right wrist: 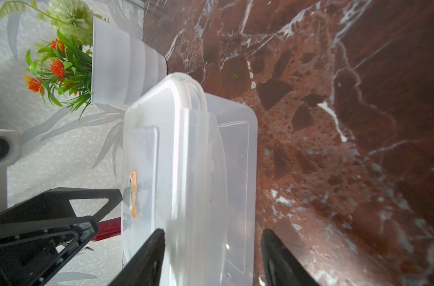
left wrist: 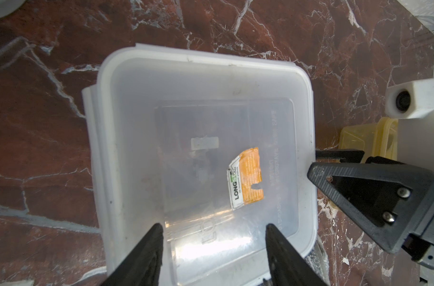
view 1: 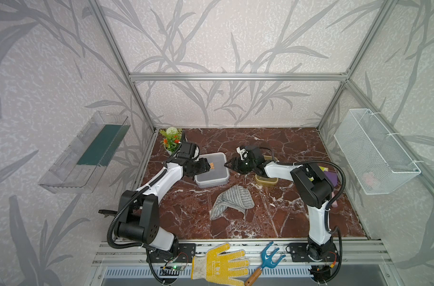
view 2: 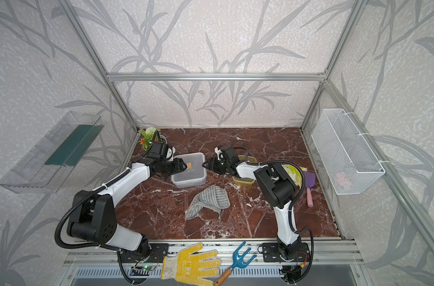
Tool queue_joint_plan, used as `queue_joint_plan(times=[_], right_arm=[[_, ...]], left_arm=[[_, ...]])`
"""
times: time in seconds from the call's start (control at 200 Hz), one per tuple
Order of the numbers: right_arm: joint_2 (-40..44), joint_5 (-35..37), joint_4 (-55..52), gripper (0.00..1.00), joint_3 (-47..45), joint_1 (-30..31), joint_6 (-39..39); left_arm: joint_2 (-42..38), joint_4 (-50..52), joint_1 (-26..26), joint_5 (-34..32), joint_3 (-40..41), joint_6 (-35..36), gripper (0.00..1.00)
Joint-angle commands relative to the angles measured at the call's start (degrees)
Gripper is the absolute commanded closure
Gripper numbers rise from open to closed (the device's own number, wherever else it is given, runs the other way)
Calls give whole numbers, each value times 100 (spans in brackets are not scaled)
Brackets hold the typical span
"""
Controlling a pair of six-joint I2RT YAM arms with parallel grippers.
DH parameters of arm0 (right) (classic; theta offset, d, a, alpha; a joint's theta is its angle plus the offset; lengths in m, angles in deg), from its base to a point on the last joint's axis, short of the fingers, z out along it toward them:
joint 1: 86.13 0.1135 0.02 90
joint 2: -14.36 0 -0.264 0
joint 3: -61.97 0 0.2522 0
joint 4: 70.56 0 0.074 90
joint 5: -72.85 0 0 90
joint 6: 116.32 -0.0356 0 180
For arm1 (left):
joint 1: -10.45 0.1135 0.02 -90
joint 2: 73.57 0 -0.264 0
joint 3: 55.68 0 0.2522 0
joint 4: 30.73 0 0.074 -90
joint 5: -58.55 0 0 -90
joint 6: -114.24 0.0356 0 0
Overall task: Wipe the insides of the lunch boxes
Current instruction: Open the fastener of the lunch box.
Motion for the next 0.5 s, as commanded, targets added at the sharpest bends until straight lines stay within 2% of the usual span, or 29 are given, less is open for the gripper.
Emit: queue_joint_plan(times=[0.0,0.225,0.495], right_arm=[[-242,-177,205,39,136,132,-195],[-365,-196,726,41,157,280,-600],[-266,-146,568,38,137,250,-544]], left_arm=[[-141,202,2,-111,46,107,36],[-163,258,62,-202,45,134,36],[-373,333,191,-200,135,188,35]])
